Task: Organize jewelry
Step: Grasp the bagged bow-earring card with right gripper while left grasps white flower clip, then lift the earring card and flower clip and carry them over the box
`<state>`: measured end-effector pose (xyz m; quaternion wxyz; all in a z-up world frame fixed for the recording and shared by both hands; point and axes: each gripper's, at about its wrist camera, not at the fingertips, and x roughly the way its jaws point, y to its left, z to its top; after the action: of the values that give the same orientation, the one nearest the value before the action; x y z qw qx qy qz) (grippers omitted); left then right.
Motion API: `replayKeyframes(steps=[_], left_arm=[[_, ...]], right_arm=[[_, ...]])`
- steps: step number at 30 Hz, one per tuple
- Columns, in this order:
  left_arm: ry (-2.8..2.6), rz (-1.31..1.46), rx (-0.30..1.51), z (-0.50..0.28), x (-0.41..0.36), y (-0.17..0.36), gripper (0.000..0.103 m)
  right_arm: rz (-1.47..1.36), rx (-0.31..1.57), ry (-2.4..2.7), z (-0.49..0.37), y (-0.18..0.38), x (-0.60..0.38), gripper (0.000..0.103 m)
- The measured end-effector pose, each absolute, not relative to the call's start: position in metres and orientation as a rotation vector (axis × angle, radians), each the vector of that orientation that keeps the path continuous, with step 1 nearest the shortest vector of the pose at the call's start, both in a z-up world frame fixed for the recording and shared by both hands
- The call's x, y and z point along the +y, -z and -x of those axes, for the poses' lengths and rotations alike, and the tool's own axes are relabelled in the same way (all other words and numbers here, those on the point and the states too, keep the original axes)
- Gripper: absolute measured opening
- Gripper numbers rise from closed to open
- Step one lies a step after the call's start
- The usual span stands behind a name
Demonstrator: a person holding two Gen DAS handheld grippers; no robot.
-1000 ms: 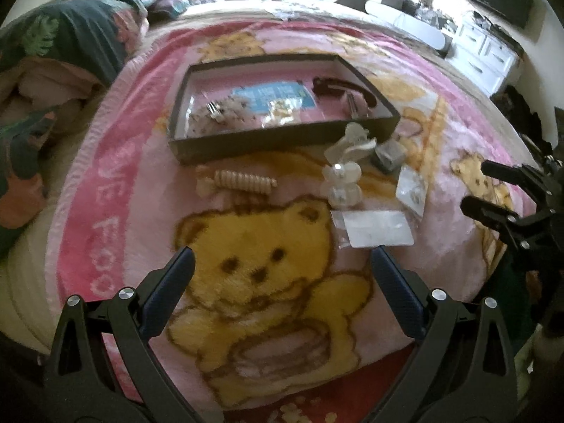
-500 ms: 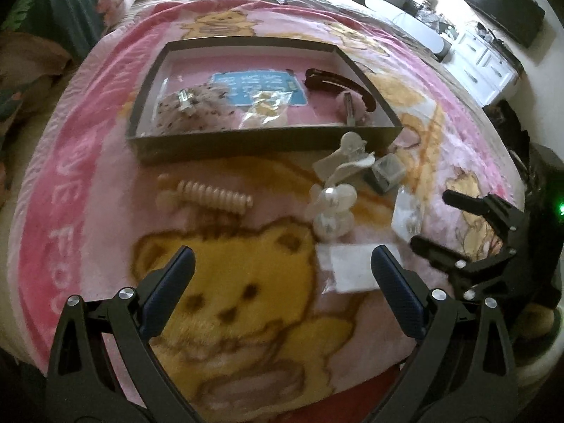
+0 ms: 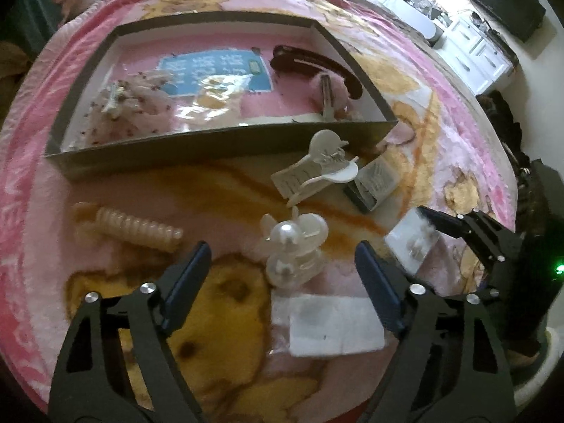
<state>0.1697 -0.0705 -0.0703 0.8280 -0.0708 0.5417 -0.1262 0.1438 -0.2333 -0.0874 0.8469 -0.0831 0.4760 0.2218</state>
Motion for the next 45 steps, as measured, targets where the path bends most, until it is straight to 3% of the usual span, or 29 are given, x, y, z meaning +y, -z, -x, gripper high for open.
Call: replayKeyframes(steps=[6, 8, 20, 45], left_arm=[[0.242, 0.087, 1.147, -0.174, -0.081, 0.080, 0.048], [0.238, 0.073, 1.133, -0.174, -0.081, 0.079, 0.035], [0.247, 0.112, 1.035, -0.162, -0.065, 0.047, 0.035], [0.059, 0.189, 0.845, -0.138, 0.036, -0.015, 0.035]], right_arm=[[0.143, 0.995, -0.417, -0.144, 0.086, -0.255, 0.068], [0.117, 0.994, -0.408, -0.143, 0.084, -0.263, 0.068], [-0.032, 0.956, -0.401, -0.140, 0.060, -0.289, 0.067], [0.064, 0.799, -0.586, -0.152, -0.022, -0.190, 0.067]])
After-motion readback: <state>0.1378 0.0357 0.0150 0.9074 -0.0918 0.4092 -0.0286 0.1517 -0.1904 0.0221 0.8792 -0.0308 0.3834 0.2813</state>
